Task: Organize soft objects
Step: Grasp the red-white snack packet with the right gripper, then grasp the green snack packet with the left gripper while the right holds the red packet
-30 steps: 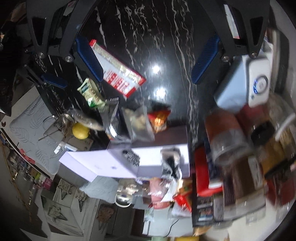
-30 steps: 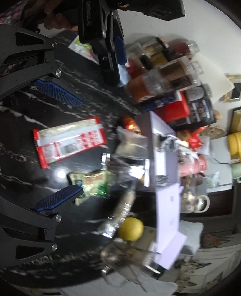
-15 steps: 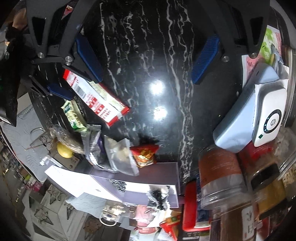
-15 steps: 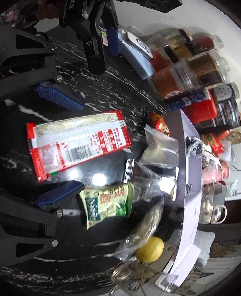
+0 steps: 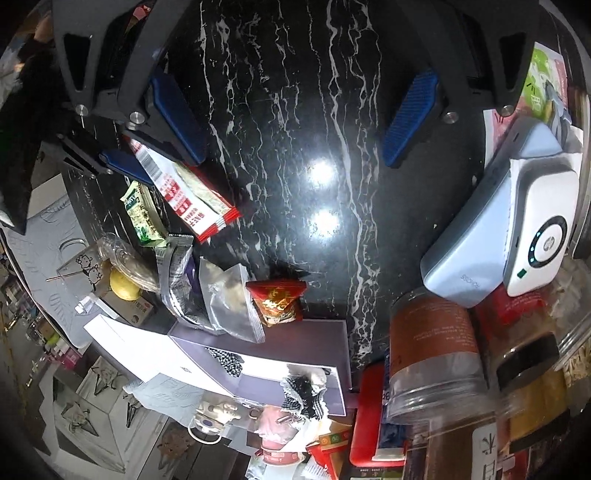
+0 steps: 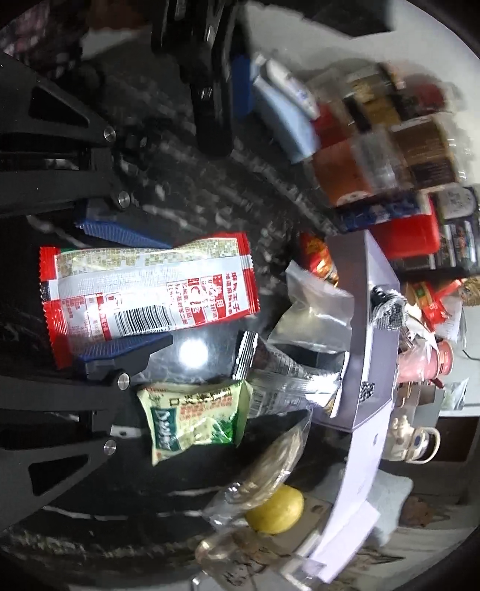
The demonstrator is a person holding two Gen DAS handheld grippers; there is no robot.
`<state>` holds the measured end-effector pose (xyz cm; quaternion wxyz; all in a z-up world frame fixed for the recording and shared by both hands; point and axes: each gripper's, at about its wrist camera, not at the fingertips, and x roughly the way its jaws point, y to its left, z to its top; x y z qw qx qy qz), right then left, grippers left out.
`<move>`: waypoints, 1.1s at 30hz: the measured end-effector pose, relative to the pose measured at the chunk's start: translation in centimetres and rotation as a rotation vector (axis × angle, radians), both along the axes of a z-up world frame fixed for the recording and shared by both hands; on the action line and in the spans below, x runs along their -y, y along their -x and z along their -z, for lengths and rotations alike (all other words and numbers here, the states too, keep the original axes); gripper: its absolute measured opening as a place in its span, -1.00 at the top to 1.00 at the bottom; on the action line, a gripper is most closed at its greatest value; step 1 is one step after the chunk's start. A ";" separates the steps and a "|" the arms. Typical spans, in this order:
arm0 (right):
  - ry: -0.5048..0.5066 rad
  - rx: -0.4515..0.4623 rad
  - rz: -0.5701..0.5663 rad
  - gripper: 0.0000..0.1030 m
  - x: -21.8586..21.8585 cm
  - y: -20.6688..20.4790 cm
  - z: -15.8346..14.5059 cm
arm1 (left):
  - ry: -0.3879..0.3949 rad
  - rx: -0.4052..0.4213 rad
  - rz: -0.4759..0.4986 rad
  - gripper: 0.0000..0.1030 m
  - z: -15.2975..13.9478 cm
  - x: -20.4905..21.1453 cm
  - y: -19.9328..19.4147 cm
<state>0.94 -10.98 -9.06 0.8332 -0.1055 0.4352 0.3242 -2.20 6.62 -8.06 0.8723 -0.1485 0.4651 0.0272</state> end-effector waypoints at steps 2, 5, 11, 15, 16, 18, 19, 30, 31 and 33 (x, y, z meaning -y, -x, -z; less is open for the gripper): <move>-0.057 -0.011 0.008 0.14 0.9 0.2 -0.9 | -0.007 0.007 0.007 -0.89 -0.3 0.3 -0.1; -0.080 0.010 0.035 0.14 2.1 0.6 -2.5 | -0.007 0.020 0.029 -0.89 -0.7 1.0 -0.3; -0.090 0.030 0.120 0.14 5.5 0.7 -4.2 | -0.017 0.048 0.124 -0.89 -1.7 4.6 -2.1; -0.091 0.041 0.201 0.14 8.3 0.2 -4.4 | -0.002 0.059 0.180 -0.89 -1.7 7.3 -3.5; -0.093 0.041 0.225 0.14 9.2 0.0 -4.4 | -0.003 0.056 0.193 -0.89 -1.6 8.0 -3.9; -0.091 0.041 0.257 0.14 10.6 -0.2 -4.2 | -0.007 0.052 0.220 -0.89 -1.3 9.4 -4.8; -0.088 0.042 0.275 0.14 11.3 -0.4 -4.2 | -0.007 0.050 0.231 -0.89 -1.3 10.1 -5.1; -0.083 0.030 0.384 0.14 16.5 -1.6 -3.0 | -0.033 0.026 0.291 -0.89 0.2 15.2 -9.2; -0.082 0.028 0.391 0.14 16.8 -1.7 -2.9 | -0.043 0.030 0.280 -0.89 0.2 15.4 -9.4; -0.087 0.024 0.397 0.14 17.4 -1.8 -2.8 | -0.063 0.047 0.256 -0.89 0.2 15.8 -9.9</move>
